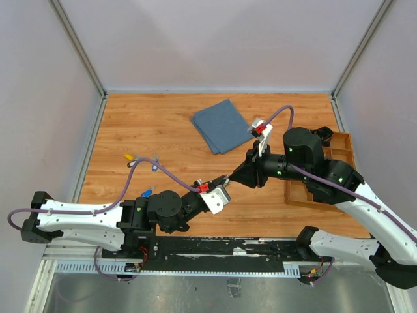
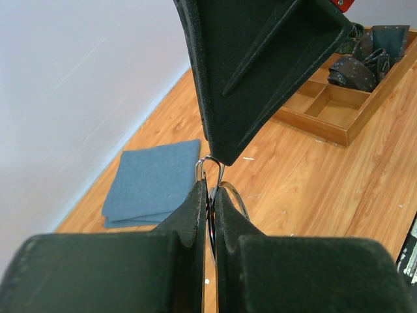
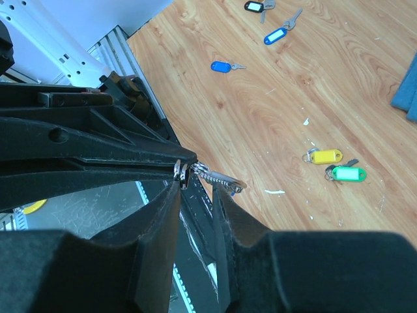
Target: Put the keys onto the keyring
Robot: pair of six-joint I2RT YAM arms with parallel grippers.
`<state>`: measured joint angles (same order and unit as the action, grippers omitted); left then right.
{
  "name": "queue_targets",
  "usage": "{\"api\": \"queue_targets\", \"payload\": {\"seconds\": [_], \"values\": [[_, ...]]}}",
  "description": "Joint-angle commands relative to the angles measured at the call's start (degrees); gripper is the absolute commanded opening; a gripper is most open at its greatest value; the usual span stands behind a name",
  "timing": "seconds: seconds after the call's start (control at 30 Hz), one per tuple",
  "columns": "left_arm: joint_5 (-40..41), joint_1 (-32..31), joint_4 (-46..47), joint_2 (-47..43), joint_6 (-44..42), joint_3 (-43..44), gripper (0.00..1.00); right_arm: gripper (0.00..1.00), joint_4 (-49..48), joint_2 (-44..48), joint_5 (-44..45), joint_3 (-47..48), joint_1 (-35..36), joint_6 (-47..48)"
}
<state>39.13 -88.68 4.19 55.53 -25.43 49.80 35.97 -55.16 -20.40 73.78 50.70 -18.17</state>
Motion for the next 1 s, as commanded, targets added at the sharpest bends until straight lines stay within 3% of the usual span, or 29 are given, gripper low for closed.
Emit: {"api": "queue_targets", "payload": {"seconds": [0.0,0.33,0.73,0.97], "values": [[0.37,0.13,2.5,-1.21,0.45,-0.01,0.0,0.27,-0.24,-0.21,0.34,0.98,0.89,0.2],[-0.76,0.13,2.08,-1.39,1.03,0.09,0.01,0.28,2.03,-0.48,8.06,0.46,0.91,-1.87],[-1.3,0.12,2.12,-1.3,1.26,0.12,0.01,0.3,4.93,-2.19,8.71,1.1,0.89,-2.38],[-0.64,0.14,1.89,-0.88,0.72,0.16,0.0,0.18,13.83,-3.55,13.59,6.18,0.89,0.52]]}}
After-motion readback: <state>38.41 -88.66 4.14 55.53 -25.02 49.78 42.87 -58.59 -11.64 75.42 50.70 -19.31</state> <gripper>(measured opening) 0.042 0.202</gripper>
